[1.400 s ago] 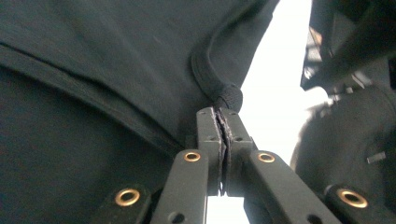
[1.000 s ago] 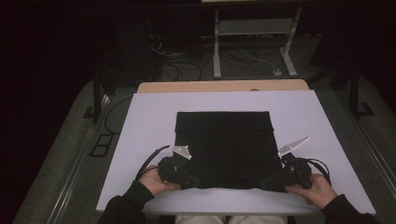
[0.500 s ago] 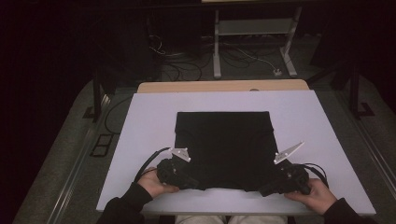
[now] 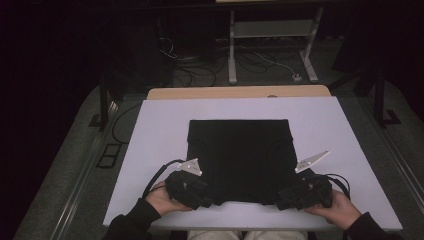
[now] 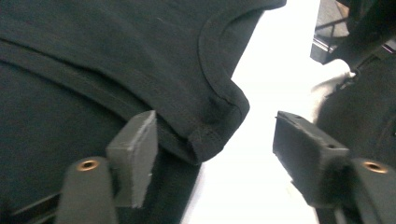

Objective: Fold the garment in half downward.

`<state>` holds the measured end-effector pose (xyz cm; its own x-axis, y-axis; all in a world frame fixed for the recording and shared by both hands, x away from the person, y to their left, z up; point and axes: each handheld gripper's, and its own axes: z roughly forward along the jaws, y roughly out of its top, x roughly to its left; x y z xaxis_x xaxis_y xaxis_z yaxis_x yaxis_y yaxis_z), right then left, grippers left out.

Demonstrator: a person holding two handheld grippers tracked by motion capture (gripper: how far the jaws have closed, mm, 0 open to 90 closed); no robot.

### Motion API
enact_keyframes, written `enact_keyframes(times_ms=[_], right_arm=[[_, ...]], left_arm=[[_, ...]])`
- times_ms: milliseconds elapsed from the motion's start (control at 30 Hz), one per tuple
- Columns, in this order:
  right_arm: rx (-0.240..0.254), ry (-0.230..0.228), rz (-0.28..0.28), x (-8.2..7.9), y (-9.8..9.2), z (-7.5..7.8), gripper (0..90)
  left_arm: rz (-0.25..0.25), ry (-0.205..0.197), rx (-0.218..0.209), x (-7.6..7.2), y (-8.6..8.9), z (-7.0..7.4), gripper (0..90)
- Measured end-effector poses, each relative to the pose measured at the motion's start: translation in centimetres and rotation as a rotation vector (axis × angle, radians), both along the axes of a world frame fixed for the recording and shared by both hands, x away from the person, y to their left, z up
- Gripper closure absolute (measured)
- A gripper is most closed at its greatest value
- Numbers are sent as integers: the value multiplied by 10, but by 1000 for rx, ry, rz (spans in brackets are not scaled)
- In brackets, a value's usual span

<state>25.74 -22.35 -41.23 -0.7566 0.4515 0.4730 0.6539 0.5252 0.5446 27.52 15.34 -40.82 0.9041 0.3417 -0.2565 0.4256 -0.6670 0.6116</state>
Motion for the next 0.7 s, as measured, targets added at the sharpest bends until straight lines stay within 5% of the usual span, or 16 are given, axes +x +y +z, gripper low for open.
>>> enact_keyframes(times_ms=[467,700], right_arm=[[8,-89,-59,4,3,15,6],[34,-121,-89,11,0,23,0]], left_arm=[[48,3,-73,4,14,7,4],[110,-34,-105,5,26,8,0]])
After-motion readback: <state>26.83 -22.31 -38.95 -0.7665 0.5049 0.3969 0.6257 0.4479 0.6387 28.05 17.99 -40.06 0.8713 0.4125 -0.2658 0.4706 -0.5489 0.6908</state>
